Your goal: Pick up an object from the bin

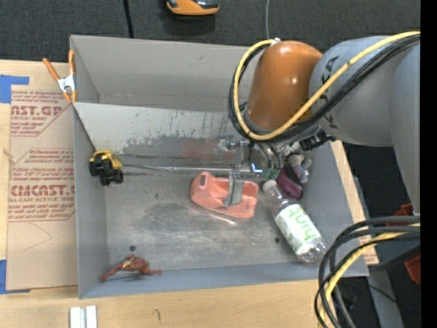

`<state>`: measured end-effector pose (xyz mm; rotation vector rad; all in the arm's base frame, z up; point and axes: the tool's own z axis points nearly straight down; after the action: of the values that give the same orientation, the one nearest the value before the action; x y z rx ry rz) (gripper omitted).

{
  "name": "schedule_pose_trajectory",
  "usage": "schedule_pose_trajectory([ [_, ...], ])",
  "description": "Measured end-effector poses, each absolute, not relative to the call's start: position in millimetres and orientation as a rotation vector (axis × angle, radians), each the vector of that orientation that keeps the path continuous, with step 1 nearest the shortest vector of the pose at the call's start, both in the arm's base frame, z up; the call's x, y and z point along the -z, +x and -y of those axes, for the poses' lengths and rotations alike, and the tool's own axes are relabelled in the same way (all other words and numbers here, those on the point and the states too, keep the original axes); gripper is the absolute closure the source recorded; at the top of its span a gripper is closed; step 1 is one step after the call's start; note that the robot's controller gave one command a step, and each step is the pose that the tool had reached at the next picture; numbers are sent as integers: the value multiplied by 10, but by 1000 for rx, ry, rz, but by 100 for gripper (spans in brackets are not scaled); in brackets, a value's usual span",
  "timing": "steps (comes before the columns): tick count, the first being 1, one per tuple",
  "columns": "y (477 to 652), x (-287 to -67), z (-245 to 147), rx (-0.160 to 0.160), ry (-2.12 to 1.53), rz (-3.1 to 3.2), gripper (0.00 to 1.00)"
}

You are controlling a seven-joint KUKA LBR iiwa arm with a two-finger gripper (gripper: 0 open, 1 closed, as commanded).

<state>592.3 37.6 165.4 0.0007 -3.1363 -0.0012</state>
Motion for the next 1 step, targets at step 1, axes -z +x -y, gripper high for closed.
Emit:
schedule_pose_trajectory([
  [1, 5939, -1704, -375, 2, 1, 3144, 0],
])
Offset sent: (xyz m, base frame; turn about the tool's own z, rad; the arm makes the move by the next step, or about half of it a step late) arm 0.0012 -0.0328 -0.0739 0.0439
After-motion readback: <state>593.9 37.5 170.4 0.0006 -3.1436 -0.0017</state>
